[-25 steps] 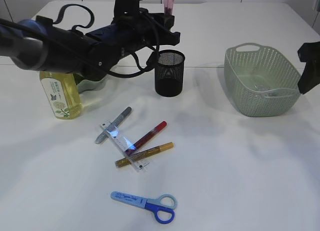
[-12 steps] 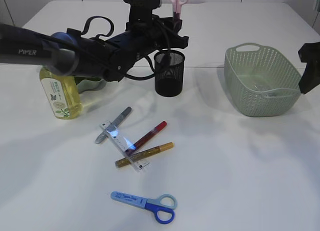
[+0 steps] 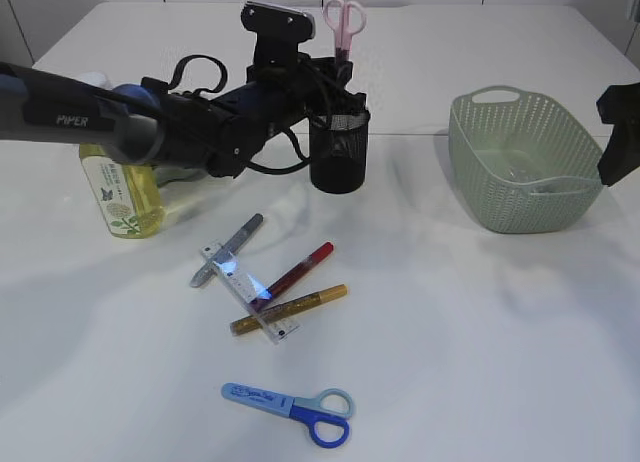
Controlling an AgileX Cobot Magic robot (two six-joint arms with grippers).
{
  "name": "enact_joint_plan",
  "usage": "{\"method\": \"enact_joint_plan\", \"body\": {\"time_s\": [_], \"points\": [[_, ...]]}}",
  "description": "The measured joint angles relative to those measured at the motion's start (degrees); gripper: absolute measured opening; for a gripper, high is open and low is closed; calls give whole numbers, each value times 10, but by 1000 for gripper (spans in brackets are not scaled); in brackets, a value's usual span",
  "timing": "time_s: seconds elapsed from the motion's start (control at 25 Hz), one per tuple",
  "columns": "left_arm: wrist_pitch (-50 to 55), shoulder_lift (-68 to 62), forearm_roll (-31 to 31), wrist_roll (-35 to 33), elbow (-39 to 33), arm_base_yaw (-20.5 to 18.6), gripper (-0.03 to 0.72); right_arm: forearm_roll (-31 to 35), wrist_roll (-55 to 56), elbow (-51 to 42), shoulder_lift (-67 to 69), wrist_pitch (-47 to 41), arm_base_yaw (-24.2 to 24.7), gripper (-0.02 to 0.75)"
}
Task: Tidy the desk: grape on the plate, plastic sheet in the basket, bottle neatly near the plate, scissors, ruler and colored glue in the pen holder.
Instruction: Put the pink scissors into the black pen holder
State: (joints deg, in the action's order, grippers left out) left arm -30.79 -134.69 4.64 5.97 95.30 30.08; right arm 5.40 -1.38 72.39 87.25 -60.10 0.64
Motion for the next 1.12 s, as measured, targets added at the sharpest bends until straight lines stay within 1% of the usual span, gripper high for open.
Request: {"method": "enact_joint_plan", "body": {"time_s": [1.12], "points": [[-1, -21, 0, 9, 0, 0, 144, 0, 0, 0, 0, 5, 0, 471]]}}
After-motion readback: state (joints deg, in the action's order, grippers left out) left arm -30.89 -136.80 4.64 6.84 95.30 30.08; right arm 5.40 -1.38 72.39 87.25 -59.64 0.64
